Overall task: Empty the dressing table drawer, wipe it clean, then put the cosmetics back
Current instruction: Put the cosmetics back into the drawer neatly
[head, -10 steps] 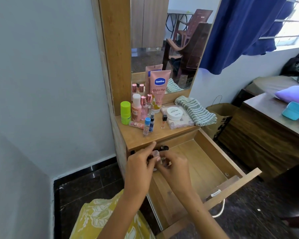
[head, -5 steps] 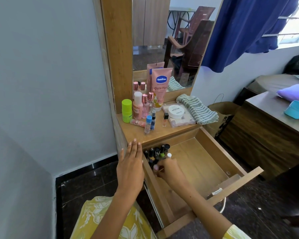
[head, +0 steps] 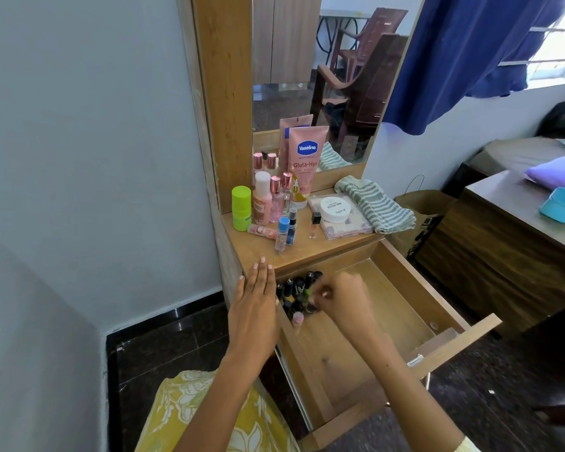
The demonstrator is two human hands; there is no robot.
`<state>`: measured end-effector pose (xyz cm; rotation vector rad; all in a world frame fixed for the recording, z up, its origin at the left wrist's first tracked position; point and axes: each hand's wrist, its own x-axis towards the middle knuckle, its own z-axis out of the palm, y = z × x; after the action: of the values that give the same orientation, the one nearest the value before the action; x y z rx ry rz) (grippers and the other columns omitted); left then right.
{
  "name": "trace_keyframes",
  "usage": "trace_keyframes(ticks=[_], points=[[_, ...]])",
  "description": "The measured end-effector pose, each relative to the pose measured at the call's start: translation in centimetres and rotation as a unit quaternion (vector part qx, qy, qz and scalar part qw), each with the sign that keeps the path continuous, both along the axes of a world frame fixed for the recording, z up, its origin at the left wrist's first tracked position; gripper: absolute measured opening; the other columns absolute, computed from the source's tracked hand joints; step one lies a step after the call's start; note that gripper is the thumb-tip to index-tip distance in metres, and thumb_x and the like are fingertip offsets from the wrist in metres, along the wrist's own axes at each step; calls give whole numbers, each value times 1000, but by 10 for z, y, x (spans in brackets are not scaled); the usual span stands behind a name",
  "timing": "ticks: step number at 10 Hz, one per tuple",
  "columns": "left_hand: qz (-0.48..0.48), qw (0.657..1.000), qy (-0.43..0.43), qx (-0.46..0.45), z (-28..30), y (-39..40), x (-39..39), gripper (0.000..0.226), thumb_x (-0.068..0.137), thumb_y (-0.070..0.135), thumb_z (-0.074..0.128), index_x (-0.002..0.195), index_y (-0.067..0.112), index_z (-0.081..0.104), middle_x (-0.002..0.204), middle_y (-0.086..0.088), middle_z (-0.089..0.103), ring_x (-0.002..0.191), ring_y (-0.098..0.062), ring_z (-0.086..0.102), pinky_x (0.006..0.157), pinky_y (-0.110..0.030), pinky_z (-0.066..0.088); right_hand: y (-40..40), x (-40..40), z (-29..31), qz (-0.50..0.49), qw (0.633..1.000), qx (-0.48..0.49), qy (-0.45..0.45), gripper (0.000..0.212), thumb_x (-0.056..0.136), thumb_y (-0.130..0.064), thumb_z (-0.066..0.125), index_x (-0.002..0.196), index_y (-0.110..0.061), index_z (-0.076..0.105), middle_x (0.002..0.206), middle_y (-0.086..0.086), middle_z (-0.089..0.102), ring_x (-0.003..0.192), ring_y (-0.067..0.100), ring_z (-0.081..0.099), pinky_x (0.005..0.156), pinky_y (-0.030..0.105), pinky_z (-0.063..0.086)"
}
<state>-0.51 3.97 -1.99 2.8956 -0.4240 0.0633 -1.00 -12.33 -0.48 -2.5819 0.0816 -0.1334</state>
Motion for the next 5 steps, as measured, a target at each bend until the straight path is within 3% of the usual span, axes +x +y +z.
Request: trace_keyframes(ticks=[1, 2, 3, 4, 5], points=[[0, 1000, 1, 16, 1, 0, 0, 61, 102, 24, 28, 147, 10, -11, 155, -8, -18, 143, -19, -14, 114, -33, -8, 13, 15, 21, -22, 988, 45, -143, 24, 85, -24, 69, 108, -23, 66, 87, -11, 69, 73, 3, 63, 71, 22, 53], [4, 999, 5, 31, 2, -2, -1, 61, 102, 25, 25, 147, 9, -13, 153, -8, -22, 143, -20, -15, 114, -34, -9, 28, 38, 27, -8, 977, 14, -212, 44, 84, -23, 70, 125, -24, 56, 91, -7, 62, 69, 8, 60, 63, 25, 52], [9, 999, 5, 34, 2, -2, -2, 62, 102, 23, 26, 147, 8, -13, 154, -8, -21, 143, -19, -15, 114, -34, -10, 36, 55, 24, 0, 964, -80, -254, 54, 70, -19, 81, 120, -18, 61, 94, 4, 57, 66, 13, 53, 52, 23, 44], [8, 999, 7, 34, 2, -2, -2, 61, 102, 23, 25, 147, 9, -13, 155, -8, -20, 143, -19, -15, 115, -35, -8, 39, 60, 19, -1, 947, -104, -305, 38, 63, -16, 84, 95, -12, 65, 93, 6, 57, 64, 16, 52, 46, 25, 48], [9, 1000, 4, 28, 2, -2, -2, 60, 102, 23, 24, 147, 9, -13, 155, -8, -20, 143, -19, -15, 115, -35, -8, 34, 53, 11, 12, 944, -97, -316, 18, 76, -19, 72, 86, -12, 58, 97, 2, 59, 69, 16, 55, 44, 30, 49]])
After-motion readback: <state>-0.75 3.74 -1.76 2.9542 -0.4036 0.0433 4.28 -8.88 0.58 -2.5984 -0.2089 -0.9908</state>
